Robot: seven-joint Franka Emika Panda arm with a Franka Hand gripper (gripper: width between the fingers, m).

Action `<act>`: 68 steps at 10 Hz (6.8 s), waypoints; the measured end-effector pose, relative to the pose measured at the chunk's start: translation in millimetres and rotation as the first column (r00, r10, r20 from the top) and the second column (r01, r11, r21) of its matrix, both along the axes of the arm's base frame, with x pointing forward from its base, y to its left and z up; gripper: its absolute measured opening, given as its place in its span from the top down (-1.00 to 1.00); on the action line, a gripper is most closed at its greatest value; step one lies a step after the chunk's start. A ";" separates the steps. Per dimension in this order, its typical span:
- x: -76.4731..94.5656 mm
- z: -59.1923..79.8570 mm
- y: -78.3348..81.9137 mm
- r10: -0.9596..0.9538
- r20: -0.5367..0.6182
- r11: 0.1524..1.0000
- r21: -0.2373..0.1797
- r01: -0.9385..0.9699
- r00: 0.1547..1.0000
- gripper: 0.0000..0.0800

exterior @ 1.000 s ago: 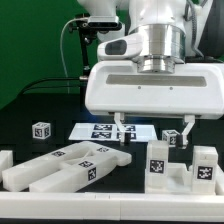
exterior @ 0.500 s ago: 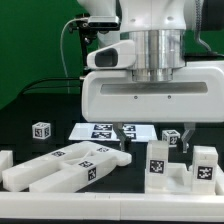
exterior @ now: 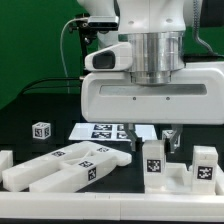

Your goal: Assemble chair

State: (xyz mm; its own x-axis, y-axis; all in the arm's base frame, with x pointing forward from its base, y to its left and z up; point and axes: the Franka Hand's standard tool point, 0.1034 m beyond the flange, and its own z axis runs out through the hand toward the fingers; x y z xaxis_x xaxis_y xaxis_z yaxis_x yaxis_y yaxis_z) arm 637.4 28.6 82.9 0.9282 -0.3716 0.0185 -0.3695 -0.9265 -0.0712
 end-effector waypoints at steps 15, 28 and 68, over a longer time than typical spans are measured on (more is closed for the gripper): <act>15.2 2.0 15.0 -0.371 0.051 0.928 0.050 0.369 0.927 -0.61; 17.2 -3.6 7.2 -0.615 0.017 0.788 0.044 0.614 0.788 0.29; 15.5 -4.6 16.8 -0.083 0.025 0.996 -0.018 0.083 0.996 -0.62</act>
Offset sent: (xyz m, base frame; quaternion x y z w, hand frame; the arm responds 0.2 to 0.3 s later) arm 0.0091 0.0094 -0.0033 -0.0070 0.0220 0.3973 0.9174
